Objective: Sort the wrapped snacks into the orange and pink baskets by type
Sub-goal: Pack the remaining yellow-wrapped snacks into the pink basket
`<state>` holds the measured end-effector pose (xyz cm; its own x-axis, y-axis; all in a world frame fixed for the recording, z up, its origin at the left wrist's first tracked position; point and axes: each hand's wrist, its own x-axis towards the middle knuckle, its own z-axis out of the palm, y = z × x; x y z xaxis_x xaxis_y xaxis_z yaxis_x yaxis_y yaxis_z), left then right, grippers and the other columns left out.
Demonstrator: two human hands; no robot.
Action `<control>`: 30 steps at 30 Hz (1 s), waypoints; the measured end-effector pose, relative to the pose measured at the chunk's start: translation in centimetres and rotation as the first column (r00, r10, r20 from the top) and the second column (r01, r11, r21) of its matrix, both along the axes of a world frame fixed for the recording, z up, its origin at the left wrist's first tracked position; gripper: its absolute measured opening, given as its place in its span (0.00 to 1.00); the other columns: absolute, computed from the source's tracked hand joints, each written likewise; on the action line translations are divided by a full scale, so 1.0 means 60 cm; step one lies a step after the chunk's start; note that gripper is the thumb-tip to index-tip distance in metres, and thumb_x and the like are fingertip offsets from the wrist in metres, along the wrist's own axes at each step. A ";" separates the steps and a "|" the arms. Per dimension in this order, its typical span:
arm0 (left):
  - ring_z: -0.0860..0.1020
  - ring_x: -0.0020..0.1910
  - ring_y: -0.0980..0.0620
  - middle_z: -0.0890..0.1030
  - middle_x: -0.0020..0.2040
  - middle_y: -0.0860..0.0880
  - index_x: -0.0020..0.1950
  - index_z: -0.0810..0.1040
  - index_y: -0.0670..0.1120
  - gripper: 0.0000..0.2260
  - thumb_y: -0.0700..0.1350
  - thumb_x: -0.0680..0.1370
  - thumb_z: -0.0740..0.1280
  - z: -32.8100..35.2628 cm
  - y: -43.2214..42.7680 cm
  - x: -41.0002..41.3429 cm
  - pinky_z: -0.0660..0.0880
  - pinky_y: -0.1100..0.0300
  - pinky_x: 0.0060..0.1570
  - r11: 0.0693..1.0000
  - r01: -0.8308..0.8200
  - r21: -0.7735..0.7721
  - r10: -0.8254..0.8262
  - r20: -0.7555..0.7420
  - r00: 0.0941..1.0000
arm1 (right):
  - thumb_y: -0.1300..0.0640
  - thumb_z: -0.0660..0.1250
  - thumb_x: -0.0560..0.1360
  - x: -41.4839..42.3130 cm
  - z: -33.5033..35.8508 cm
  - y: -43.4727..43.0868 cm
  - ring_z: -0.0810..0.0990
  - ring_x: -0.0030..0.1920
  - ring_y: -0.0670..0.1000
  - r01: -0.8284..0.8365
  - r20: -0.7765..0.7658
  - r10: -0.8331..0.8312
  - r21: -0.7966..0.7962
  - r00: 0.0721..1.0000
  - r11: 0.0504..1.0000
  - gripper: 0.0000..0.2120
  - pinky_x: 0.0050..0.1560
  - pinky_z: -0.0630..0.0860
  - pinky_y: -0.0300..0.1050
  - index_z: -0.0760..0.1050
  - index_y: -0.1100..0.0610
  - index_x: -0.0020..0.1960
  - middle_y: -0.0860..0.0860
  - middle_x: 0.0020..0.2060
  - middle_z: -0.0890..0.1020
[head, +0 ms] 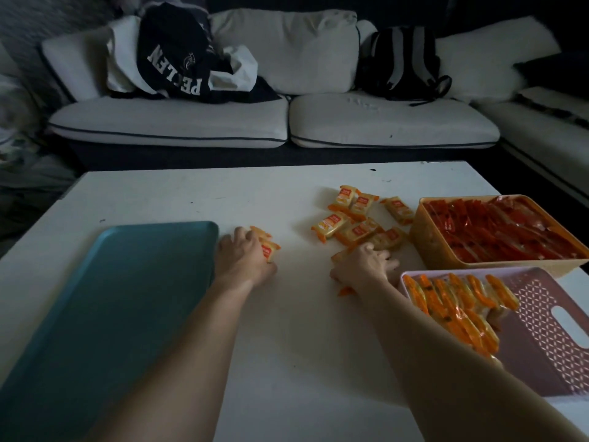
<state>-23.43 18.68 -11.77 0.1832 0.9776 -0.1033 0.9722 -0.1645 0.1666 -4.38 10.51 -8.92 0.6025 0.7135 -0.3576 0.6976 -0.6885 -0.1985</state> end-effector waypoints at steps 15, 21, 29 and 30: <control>0.77 0.61 0.35 0.72 0.64 0.40 0.70 0.61 0.47 0.34 0.46 0.70 0.76 0.014 -0.038 0.090 0.74 0.50 0.57 0.988 -0.086 -0.132 0.130 0.370 0.920 | 0.47 0.78 0.67 0.019 0.032 -0.008 0.67 0.71 0.65 0.202 -0.239 -0.133 0.296 0.962 0.933 0.45 0.70 0.64 0.58 0.59 0.63 0.74 0.63 0.70 0.70; 0.75 0.65 0.41 0.74 0.69 0.44 0.75 0.61 0.47 0.38 0.49 0.71 0.77 0.052 0.028 0.192 0.75 0.50 0.61 0.998 -0.061 0.032 0.027 0.632 0.774 | 0.43 0.71 0.71 0.045 0.014 0.028 0.64 0.70 0.65 0.562 -0.359 -0.436 0.457 0.826 0.689 0.37 0.68 0.63 0.62 0.60 0.58 0.71 0.61 0.70 0.66; 0.71 0.60 0.41 0.76 0.49 0.47 0.64 0.73 0.54 0.24 0.61 0.71 0.70 0.018 0.083 0.256 0.77 0.50 0.56 0.968 0.116 -0.224 -0.024 0.376 0.926 | 0.41 0.70 0.67 0.065 -0.008 0.071 0.66 0.69 0.66 0.591 -0.479 -0.446 0.205 0.756 0.780 0.35 0.71 0.67 0.58 0.68 0.54 0.70 0.58 0.71 0.63; 0.73 0.58 0.41 0.77 0.48 0.46 0.62 0.74 0.54 0.26 0.63 0.68 0.71 0.014 0.083 0.252 0.79 0.48 0.55 0.963 0.100 -0.249 0.009 0.401 0.916 | 0.39 0.69 0.63 0.064 -0.010 0.077 0.70 0.66 0.65 0.563 -0.494 -0.414 0.202 0.765 0.801 0.35 0.68 0.71 0.59 0.72 0.54 0.66 0.57 0.69 0.66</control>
